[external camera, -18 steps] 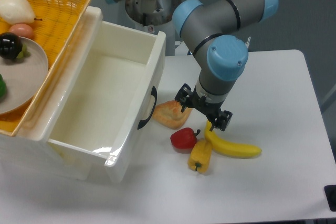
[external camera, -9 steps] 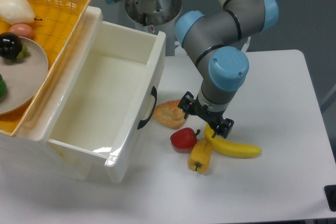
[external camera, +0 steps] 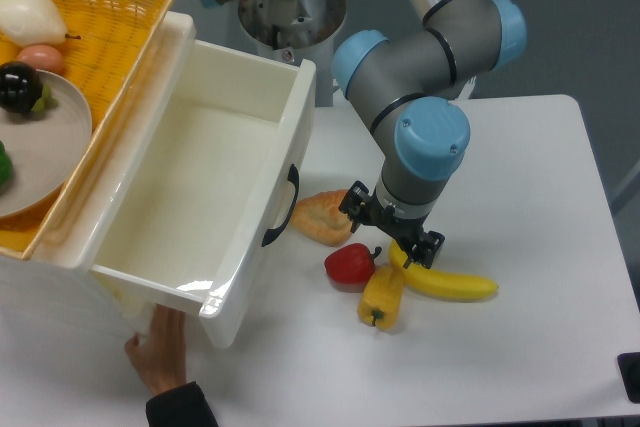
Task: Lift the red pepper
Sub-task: 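Move the open gripper down toward the red pepper beside the banana, then lower the gripper over the red pepper and position fingers around it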
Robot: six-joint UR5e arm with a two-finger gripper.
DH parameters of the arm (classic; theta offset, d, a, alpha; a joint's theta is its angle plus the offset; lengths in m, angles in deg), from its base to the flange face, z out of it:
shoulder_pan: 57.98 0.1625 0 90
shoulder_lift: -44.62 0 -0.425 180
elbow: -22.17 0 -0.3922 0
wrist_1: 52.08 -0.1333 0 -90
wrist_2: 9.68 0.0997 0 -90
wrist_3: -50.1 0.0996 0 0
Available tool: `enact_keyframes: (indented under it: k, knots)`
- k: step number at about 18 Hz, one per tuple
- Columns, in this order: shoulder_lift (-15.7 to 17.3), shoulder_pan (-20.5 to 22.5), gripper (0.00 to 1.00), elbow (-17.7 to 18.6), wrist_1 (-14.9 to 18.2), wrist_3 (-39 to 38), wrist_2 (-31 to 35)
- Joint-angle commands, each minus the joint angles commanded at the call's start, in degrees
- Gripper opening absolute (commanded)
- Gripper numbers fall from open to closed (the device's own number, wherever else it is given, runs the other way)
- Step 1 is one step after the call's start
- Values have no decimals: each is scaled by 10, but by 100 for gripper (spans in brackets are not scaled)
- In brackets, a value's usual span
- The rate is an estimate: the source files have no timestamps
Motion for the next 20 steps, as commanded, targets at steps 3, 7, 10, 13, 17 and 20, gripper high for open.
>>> enact_keyframes:
  k: [3,7,10,13,17,20]
  knots:
    - [-4,1,100,8,-25,2,0]
    - [-15,5,100,11,-44,5,-3]
    - [-22,5,100,12,-60,7,-4]
    - [-33,5,100,12,-65,39,-4]
    - [-41,4,100,16,-64,59,-4]
    - [-40,0,100,28,-64,83,-4]
